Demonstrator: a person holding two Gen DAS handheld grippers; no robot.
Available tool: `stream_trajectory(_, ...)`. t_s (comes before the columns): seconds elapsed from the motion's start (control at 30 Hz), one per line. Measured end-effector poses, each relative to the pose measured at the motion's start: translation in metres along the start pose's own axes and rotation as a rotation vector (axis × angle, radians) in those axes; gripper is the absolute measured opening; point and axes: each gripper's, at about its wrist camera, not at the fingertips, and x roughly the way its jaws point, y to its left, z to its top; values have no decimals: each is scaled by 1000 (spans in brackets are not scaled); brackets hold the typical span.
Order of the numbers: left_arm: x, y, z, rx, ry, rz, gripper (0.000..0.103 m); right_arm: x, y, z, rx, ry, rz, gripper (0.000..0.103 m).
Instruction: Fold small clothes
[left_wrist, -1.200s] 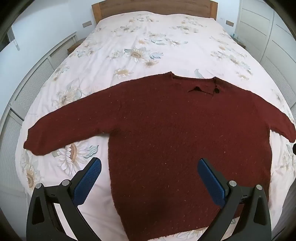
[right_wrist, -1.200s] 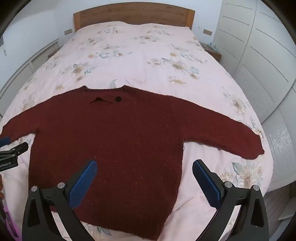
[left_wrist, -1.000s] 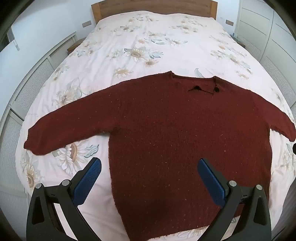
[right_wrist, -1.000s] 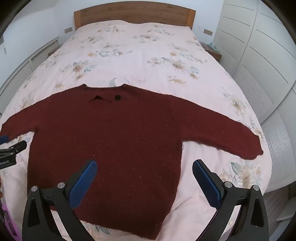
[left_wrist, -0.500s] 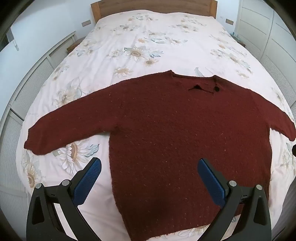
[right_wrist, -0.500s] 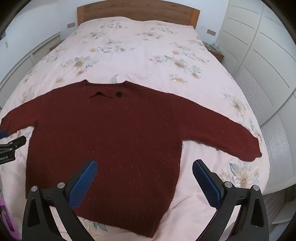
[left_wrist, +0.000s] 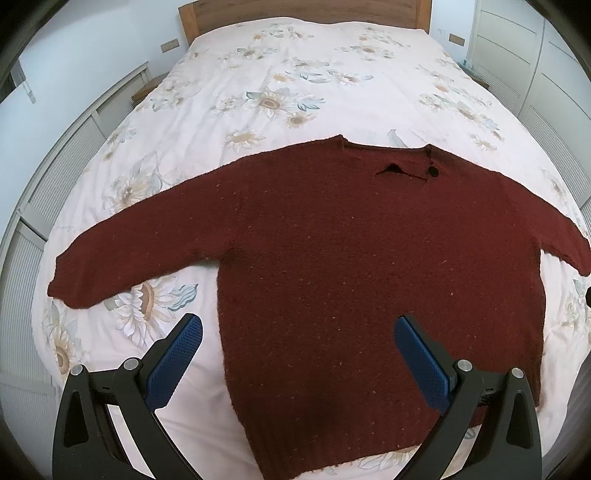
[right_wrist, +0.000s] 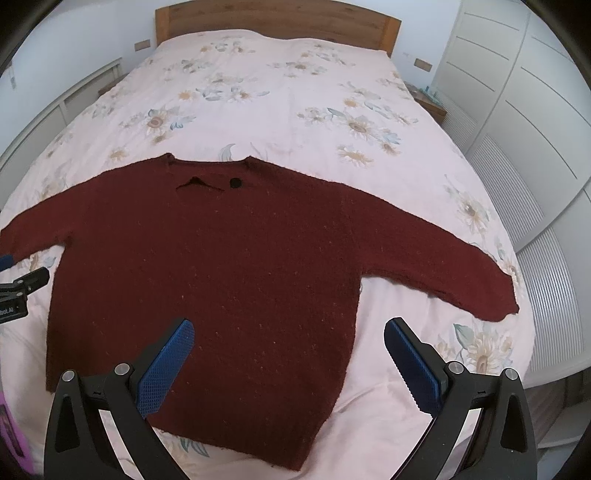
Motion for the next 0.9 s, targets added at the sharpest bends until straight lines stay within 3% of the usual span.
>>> stream_trajectory(0.9, 6, -1, -6, 23, 17, 5, 102, 9, 4, -6, -32, 19, -10, 103)
